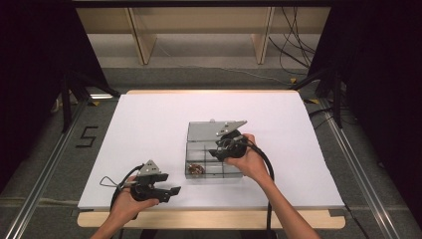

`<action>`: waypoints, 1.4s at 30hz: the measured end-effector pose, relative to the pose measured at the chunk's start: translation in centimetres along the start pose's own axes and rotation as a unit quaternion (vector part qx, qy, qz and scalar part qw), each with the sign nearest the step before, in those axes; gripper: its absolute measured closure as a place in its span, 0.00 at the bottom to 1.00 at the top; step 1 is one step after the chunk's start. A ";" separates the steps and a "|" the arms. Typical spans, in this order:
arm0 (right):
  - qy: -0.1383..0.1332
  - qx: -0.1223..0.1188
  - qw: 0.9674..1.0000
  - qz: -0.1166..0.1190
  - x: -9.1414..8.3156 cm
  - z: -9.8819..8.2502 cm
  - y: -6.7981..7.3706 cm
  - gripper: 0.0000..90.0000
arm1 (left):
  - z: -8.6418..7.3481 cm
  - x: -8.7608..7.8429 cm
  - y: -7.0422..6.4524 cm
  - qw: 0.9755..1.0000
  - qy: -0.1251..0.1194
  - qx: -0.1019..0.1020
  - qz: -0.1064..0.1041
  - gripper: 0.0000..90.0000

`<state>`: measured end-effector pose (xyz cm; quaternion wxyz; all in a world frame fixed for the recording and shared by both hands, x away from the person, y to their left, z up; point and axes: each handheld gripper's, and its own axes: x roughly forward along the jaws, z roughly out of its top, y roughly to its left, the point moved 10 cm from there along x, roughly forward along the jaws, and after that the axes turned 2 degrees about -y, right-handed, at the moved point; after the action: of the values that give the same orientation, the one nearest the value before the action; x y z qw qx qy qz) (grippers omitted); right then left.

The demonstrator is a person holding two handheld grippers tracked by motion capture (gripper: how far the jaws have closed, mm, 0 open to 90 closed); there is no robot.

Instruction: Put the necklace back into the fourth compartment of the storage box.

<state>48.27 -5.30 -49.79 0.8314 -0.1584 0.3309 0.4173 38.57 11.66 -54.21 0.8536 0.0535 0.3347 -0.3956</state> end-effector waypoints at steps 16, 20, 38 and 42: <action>-0.032 0.065 0.997 -0.021 -2.2 -1.1 -3.6 0.52 | 0.1 0.0 0.0 1.000 -0.006 -0.002 0.000 0.33; -0.029 0.067 0.997 -0.025 -2.8 -1.7 -4.5 0.51 | 0.1 0.0 -0.1 1.000 -0.006 -0.003 -0.001 0.32; -0.039 0.135 0.990 -0.029 -3.7 -2.7 -7.0 0.43 | 0.2 0.0 0.1 1.000 -0.007 -0.003 0.003 0.32; -0.041 0.144 0.988 -0.037 -3.7 -2.9 -7.3 0.42 | 0.2 0.0 0.1 1.000 -0.008 -0.003 0.004 0.32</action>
<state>51.35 -13.40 -49.48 0.8735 -0.0315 0.3468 0.3401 38.71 11.67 -54.08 0.8579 0.0489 0.3291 -0.3915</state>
